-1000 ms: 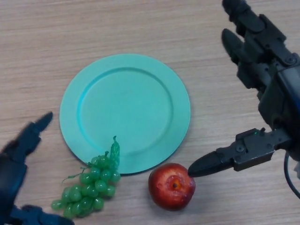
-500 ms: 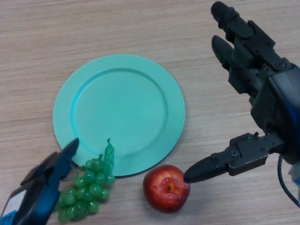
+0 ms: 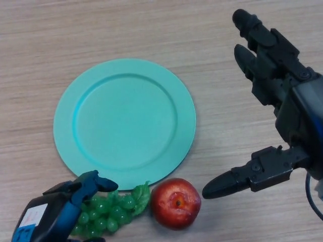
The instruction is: Pick up the green grapes and place it on the plate
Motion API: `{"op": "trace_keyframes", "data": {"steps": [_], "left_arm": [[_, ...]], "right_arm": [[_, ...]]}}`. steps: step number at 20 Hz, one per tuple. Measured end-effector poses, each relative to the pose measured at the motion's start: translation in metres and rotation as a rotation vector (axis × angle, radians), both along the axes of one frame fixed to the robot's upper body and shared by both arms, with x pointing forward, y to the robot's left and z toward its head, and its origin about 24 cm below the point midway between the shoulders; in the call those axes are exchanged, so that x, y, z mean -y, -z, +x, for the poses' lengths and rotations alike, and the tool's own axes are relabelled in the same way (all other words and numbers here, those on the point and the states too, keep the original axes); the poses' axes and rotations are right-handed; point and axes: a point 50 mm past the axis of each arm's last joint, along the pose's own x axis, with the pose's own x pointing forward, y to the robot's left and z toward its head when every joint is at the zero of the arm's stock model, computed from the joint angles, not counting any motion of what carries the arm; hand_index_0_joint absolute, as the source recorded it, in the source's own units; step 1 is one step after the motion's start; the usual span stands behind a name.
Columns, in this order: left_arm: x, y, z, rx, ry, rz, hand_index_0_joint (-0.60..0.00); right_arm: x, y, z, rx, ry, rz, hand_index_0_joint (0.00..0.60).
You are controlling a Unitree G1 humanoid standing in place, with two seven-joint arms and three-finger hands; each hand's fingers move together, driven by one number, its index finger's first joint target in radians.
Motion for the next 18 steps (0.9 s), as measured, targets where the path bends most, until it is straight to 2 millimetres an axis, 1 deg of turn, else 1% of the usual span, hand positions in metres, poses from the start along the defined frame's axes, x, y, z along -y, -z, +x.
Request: {"op": "trace_keyframes", "data": {"steps": [2,4,6,7,8,9,10,11,13,16,18], "left_arm": [[0.000,-0.002,0.000,-0.006,-0.015,-0.036,-0.600],[-0.003,-0.009,-0.003,-0.041,-0.034,-0.090,-0.600],[-0.003,-0.025,-0.008,-0.065,-0.021,-0.175,-0.600],[-0.004,-0.038,-0.010,-0.068,-0.028,-0.250,-0.600],[-0.004,-0.048,-0.012,-0.066,-0.032,-0.281,-0.600],[-0.008,-0.064,-0.014,-0.056,-0.026,-0.329,-0.600],[-0.012,-0.075,-0.015,-0.063,-0.022,-0.362,-0.600],[-0.016,-0.089,-0.014,-0.027,-0.008,-0.367,-0.600],[-0.018,-0.105,-0.009,0.034,0.019,-0.364,-0.600],[-0.017,-0.118,0.003,0.106,0.060,-0.338,-0.600],[-0.017,-0.124,0.011,0.179,0.079,-0.272,-0.600]], "right_arm": [[0.001,0.000,0.000,-0.002,0.011,0.002,0.000],[0.002,0.001,0.000,-0.010,0.015,-0.003,0.000],[0.002,0.002,-0.001,-0.015,0.019,0.000,0.000],[0.003,0.001,0.000,-0.012,0.027,0.000,0.000],[0.003,0.001,0.000,-0.011,0.034,0.000,0.000],[0.003,0.001,0.000,-0.009,0.041,-0.002,0.000],[0.003,0.001,0.000,-0.013,0.040,0.004,0.000],[0.003,0.001,-0.001,-0.016,0.034,0.000,0.000],[0.000,0.002,-0.002,-0.015,0.020,-0.001,0.000],[-0.001,0.002,-0.002,-0.013,0.010,0.003,0.000],[-0.001,0.001,-0.002,-0.011,0.009,-0.001,0.000]]}}
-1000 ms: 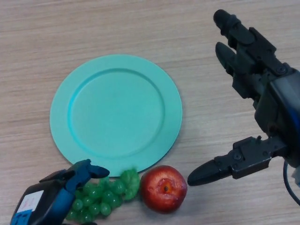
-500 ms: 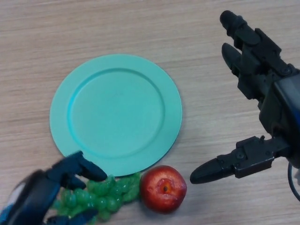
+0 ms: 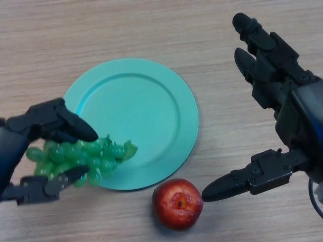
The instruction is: Pick up the green grapes and place it on the plate
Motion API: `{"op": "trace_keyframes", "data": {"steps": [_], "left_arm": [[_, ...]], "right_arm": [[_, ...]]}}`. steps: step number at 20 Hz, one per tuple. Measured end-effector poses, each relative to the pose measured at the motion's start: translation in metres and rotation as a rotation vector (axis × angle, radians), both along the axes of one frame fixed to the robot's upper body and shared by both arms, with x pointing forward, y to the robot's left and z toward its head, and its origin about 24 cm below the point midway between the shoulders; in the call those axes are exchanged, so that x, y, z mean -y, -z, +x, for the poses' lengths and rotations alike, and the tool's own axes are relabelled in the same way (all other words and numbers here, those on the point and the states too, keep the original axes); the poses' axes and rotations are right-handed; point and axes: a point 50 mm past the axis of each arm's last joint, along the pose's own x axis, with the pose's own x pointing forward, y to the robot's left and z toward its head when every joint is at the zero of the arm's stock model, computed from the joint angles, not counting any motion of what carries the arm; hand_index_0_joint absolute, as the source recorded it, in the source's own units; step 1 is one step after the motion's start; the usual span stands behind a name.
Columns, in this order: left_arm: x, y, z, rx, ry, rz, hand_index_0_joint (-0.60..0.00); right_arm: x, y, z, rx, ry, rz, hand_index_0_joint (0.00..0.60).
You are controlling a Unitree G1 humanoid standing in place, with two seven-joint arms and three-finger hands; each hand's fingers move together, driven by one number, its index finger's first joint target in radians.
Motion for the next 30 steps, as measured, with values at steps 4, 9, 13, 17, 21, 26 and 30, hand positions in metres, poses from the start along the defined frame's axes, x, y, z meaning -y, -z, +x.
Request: {"op": "trace_keyframes", "data": {"steps": [4,9,13,17,21,26,30], "left_arm": [[0.002,-0.017,0.008,0.174,-0.040,-0.021,-0.600],[-0.001,-0.020,0.010,0.215,-0.080,-0.118,-0.009],[-0.005,-0.014,0.010,0.196,-0.131,-0.088,0.000],[-0.004,-0.014,0.004,0.182,-0.083,-0.193,0.000],[-0.006,-0.040,-0.011,0.277,0.080,-0.415,0.000],[-0.019,-0.034,-0.008,0.279,0.012,-0.545,0.000],[-0.025,-0.029,-0.014,0.262,0.019,-0.608,0.000]], "right_arm": [[0.000,-0.002,-0.001,0.018,-0.006,0.012,0.000],[0.000,-0.001,-0.001,0.017,-0.007,0.015,0.000],[-0.001,-0.001,-0.001,0.017,-0.012,0.021,0.000],[-0.002,-0.001,-0.001,0.024,-0.013,0.013,0.000],[-0.003,-0.004,-0.001,0.037,-0.021,0.012,0.000],[-0.004,-0.008,0.000,0.054,-0.028,0.016,0.000],[-0.004,-0.011,0.000,0.059,-0.034,0.034,0.000]]}}
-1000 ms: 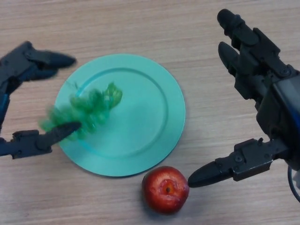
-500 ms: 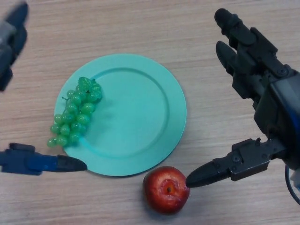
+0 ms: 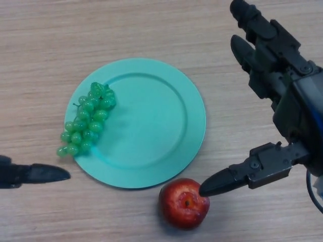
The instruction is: Pick up the green grapes and place it on the plate
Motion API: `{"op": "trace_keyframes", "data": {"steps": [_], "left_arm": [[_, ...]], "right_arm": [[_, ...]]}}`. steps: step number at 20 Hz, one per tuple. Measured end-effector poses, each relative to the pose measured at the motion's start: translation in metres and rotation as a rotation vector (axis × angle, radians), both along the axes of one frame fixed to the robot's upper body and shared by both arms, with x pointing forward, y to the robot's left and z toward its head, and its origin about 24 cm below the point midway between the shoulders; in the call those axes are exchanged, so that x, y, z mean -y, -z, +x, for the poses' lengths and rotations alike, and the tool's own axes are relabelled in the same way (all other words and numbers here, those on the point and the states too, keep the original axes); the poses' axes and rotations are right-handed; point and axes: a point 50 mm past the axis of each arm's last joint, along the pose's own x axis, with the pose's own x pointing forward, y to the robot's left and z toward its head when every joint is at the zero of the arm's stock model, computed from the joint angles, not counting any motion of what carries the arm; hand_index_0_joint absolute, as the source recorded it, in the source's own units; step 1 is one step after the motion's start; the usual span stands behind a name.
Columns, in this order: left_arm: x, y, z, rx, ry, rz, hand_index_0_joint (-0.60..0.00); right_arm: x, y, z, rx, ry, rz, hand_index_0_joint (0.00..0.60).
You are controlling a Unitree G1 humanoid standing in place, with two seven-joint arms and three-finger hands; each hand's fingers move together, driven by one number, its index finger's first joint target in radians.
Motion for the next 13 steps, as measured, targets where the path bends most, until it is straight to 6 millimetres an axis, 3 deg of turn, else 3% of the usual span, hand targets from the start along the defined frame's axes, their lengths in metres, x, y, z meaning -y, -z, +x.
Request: {"op": "trace_keyframes", "data": {"steps": [3,10,13], "left_arm": [[0.0036,0.0017,-0.0025,-0.024,0.058,-0.086,0.000],[0.0002,0.0014,-0.0050,-0.052,0.044,-0.072,0.000],[0.0027,0.0007,-0.0101,-0.068,0.122,-0.090,0.000]], "right_arm": [[-0.0033,-0.0036,0.0001,0.018,-0.012,0.013,0.000],[-0.0078,-0.0040,-0.0003,0.030,-0.019,0.013,0.000],[-0.0077,-0.0046,-0.0002,0.035,-0.010,0.015,0.000]]}}
